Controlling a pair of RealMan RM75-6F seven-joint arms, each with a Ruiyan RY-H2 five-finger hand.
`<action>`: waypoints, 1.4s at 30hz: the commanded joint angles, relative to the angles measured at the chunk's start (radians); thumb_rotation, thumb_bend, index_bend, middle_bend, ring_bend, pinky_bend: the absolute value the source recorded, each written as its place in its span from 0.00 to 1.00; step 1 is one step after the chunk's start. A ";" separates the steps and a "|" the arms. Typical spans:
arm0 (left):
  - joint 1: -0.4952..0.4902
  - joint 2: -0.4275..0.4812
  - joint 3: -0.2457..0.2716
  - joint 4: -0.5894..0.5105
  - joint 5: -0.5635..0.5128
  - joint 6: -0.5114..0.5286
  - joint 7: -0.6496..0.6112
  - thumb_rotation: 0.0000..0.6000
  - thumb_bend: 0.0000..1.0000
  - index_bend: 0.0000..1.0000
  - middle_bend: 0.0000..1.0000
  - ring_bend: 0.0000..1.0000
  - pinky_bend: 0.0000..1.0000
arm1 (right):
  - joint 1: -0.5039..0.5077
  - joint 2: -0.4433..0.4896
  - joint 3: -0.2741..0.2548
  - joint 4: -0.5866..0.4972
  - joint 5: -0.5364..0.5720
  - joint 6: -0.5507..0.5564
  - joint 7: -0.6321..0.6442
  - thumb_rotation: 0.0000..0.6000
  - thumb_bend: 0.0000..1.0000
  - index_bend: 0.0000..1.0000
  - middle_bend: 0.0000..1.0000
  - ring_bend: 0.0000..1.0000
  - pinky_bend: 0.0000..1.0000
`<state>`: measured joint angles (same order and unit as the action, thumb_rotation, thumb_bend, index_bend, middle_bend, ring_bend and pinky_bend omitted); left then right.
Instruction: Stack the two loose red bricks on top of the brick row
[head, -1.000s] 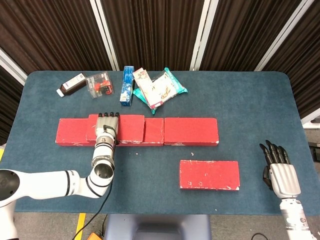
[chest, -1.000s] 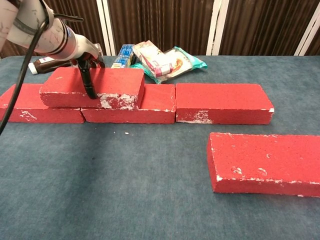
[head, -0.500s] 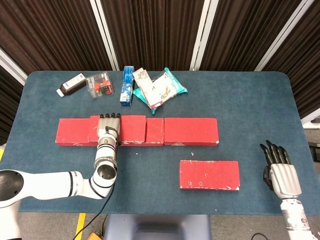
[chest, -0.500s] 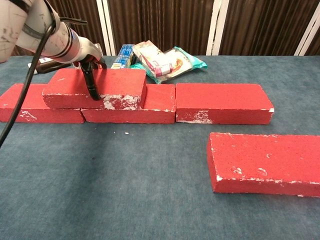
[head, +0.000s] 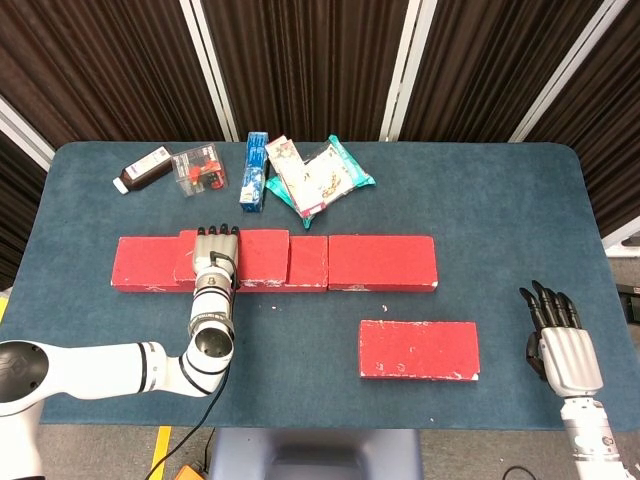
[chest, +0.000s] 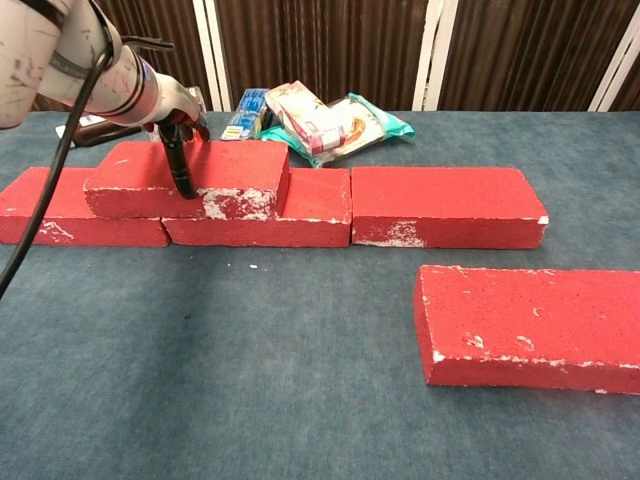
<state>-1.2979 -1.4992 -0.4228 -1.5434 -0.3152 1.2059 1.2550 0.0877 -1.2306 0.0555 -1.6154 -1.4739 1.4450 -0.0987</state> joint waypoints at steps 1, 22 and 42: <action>0.002 -0.002 -0.001 0.000 0.002 0.003 0.003 1.00 0.21 0.00 0.00 0.00 0.00 | -0.001 0.000 0.000 0.000 0.000 0.002 0.001 1.00 0.90 0.13 0.04 0.00 0.00; 0.221 0.357 -0.126 -0.589 0.345 0.008 -0.225 1.00 0.21 0.00 0.00 0.00 0.00 | -0.006 0.012 -0.005 -0.006 -0.014 0.011 0.024 1.00 0.90 0.12 0.04 0.00 0.00; 1.135 0.602 0.436 -0.217 1.827 0.211 -1.365 1.00 0.20 0.00 0.00 0.00 0.00 | -0.010 0.004 -0.021 -0.011 -0.039 0.015 0.015 1.00 0.90 0.12 0.04 0.00 0.00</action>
<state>-0.3246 -0.9340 -0.1295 -1.9336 1.3563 1.3369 0.0503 0.0778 -1.2266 0.0354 -1.6260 -1.5133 1.4607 -0.0828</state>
